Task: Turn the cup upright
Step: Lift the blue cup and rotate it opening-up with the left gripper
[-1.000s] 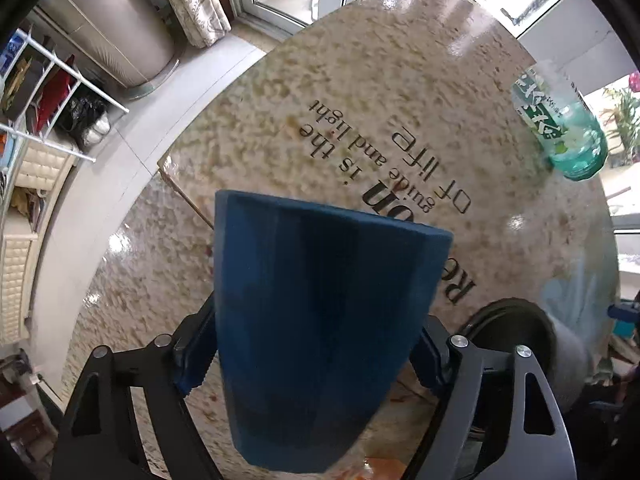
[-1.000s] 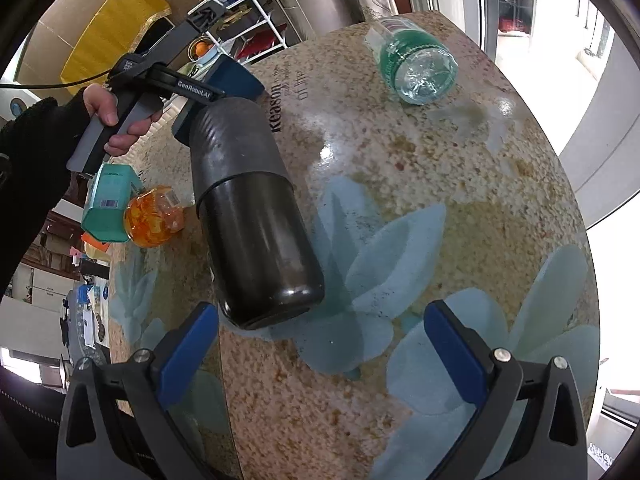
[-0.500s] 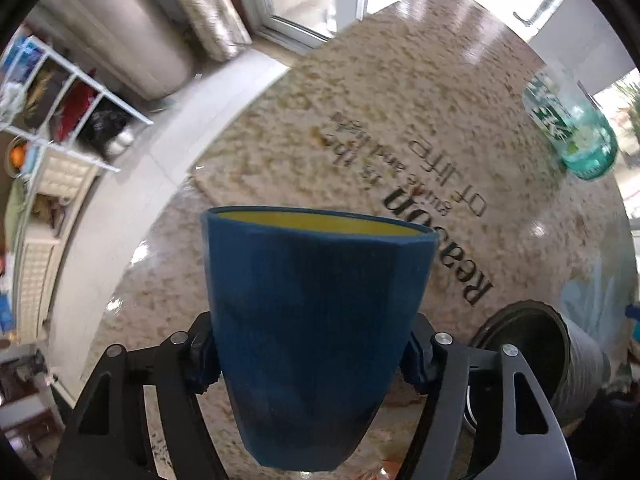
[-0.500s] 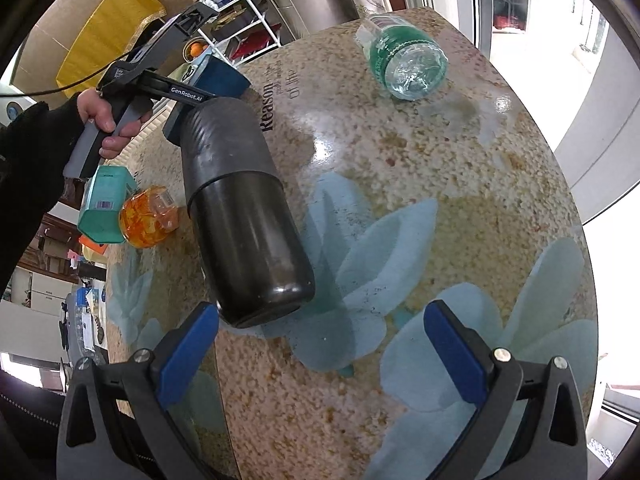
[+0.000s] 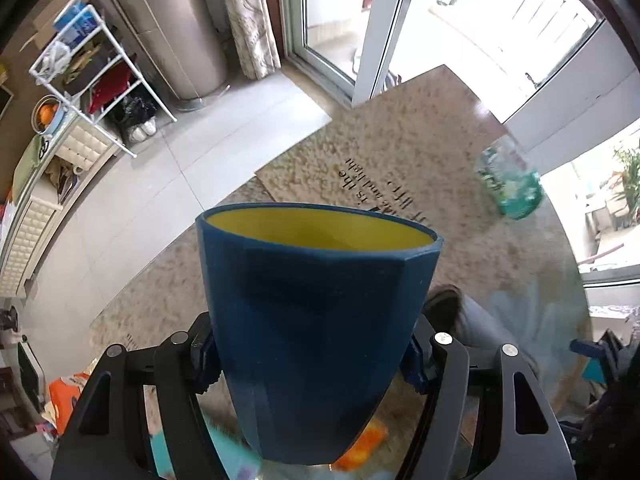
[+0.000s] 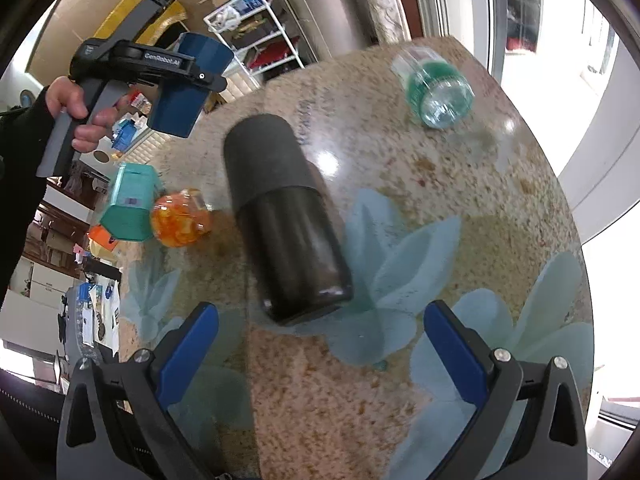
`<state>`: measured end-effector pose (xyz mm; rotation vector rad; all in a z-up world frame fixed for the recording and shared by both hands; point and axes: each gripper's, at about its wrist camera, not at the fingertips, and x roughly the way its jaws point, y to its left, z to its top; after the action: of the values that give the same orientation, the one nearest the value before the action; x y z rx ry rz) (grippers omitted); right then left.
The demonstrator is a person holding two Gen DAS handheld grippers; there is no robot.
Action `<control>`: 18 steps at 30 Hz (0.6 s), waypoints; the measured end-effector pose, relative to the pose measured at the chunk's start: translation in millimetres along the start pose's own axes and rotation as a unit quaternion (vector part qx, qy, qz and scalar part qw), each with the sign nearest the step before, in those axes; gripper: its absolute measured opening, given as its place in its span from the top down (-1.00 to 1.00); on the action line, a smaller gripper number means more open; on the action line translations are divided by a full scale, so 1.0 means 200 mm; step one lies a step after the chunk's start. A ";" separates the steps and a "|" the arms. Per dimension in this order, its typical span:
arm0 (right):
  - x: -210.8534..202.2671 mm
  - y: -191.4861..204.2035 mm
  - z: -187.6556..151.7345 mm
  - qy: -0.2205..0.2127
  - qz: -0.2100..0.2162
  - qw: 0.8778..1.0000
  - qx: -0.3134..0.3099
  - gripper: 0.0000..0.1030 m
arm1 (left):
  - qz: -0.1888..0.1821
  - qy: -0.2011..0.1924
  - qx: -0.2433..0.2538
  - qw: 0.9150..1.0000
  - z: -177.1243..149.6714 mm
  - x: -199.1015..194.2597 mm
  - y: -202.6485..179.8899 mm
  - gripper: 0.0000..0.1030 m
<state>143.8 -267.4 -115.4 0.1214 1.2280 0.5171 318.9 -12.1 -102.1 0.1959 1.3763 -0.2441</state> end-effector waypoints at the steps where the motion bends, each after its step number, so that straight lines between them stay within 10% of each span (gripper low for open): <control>1: -0.02 0.02 0.00 -0.005 0.000 1.000 -0.002 -1.00 | -0.002 -0.005 -0.002 1.000 -0.02 -0.05 0.00 -0.41; 18: -0.37 0.23 -0.39 -0.084 -0.017 0.996 0.010 -1.00 | -0.040 -0.041 -0.002 0.998 -0.78 -0.43 -0.30 -0.41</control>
<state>41.3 -273.6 -62.2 0.1569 1.0696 0.4565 139.9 -22.3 -46.0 0.1256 1.3054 -0.3130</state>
